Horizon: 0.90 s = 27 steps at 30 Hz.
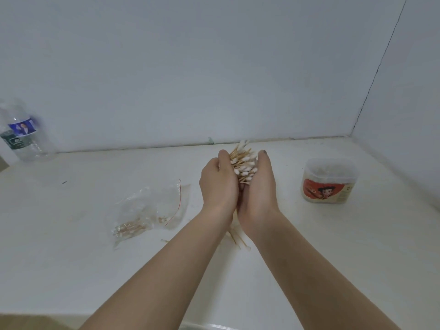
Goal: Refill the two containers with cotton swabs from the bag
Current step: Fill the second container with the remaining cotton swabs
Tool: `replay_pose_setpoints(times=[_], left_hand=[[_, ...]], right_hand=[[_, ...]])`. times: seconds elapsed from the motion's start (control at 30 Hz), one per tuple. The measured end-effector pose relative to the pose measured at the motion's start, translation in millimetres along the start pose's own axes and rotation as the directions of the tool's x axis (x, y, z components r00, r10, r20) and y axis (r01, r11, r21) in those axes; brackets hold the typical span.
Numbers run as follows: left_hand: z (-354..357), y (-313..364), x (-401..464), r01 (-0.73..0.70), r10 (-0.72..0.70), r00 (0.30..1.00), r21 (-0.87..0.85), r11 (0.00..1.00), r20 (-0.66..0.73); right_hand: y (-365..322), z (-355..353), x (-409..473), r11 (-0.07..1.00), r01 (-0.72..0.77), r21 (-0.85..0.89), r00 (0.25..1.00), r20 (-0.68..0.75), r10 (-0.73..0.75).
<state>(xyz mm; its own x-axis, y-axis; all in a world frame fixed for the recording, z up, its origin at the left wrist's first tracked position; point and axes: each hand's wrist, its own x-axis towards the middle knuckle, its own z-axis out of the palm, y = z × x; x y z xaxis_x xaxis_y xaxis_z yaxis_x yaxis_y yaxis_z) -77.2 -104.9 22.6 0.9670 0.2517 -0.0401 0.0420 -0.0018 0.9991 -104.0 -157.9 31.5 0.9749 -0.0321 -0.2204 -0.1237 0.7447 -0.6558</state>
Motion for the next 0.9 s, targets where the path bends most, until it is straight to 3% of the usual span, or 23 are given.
replay_pose_setpoints(times=[0.1,0.23,0.4,0.5,0.7,0.83,0.9], left_hand=[[-3.6,0.7,3.5,-0.001,0.001,1.0,0.005,1.0,0.002],[-6.8,-0.7,11.9,0.023,-0.021,0.999,-0.031,0.999,0.042],[-7.2,-4.2,9.3,0.027,-0.024,0.992,-0.017,1.0,0.126],[-7.4,0.3,4.6,-0.01,0.01,0.99,0.003,1.0,0.14],[-7.8,6.6,-2.0,-0.079,0.071,0.985,0.047,0.996,0.155],[-11.1,6.6,-5.1,-0.118,0.107,0.976,0.048,0.992,0.19],[-12.5,5.4,-5.3,-0.121,0.11,0.973,0.043,0.992,0.205]], right_hand=[[1.3,-2.8,1.4,0.96,0.137,-0.244,0.99,0.012,-0.138],[1.5,-15.7,-0.2,0.762,0.386,-0.519,0.918,0.135,-0.374],[-2.4,-21.9,0.7,0.494,0.541,-0.681,0.818,0.29,-0.497],[-7.9,-24.1,3.3,0.411,0.554,-0.724,0.795,0.314,-0.518],[-16.2,-23.4,5.5,0.573,0.482,-0.663,0.856,0.217,-0.468],[-21.4,-20.7,12.2,0.79,0.342,-0.51,0.937,0.126,-0.324],[-25.9,-17.9,12.6,0.801,0.32,-0.506,0.946,0.129,-0.297]])
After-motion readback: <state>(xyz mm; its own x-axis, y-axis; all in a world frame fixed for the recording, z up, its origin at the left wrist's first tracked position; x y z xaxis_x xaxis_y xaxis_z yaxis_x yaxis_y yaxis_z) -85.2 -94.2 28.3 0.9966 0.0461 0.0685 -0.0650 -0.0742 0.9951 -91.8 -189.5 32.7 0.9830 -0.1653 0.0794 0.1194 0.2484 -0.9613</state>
